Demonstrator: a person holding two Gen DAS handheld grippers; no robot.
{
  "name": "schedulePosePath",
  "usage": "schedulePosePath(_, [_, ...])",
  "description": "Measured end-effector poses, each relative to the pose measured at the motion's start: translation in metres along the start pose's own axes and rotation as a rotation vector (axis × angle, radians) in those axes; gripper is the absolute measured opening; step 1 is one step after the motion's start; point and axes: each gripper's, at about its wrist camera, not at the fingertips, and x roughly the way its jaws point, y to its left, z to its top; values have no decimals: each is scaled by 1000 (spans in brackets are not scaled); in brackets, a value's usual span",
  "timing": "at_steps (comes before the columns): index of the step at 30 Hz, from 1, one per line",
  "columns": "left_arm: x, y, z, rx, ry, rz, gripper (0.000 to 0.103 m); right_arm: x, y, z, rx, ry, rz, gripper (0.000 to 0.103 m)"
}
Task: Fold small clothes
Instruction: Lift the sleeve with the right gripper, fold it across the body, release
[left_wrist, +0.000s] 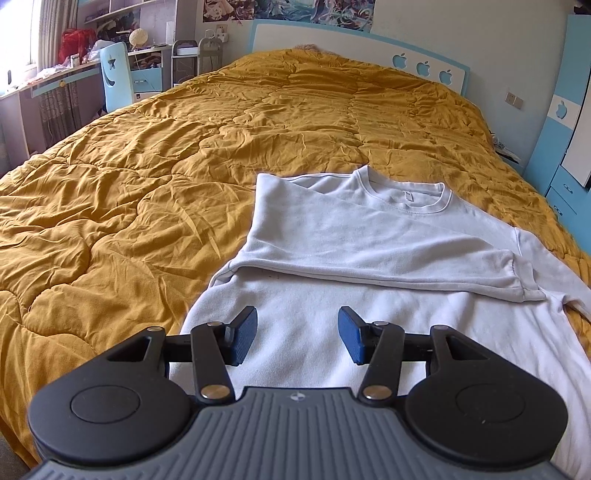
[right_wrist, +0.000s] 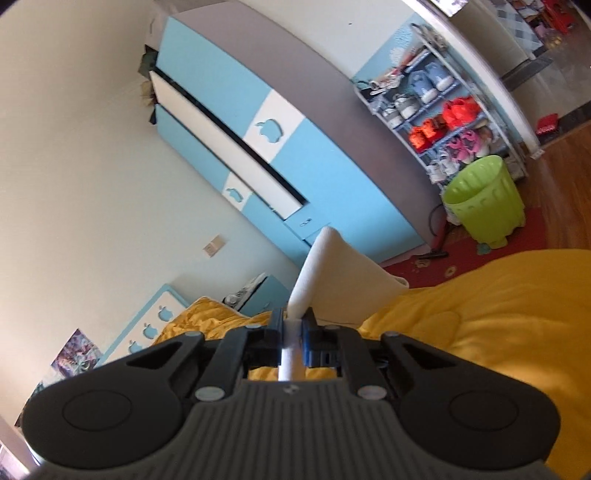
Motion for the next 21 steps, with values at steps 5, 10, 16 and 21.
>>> schedulePosePath(5, [-4, 3, -1, -15, 2, -24, 60, -13, 53, 33, -140, 16, 105, 5])
schedulePosePath(10, [-9, 8, -3, -26, 2, -59, 60, -30, 107, 66, -180, 21, 197, 5])
schedulePosePath(16, [-7, 24, -2, -89, 25, -98, 60, -54, 203, 79, -305, 14, 303, 5])
schedulePosePath(21, [2, 30, 13, -38, 60, -103, 60, -73, 285, 57, -452, 9, 356, 5])
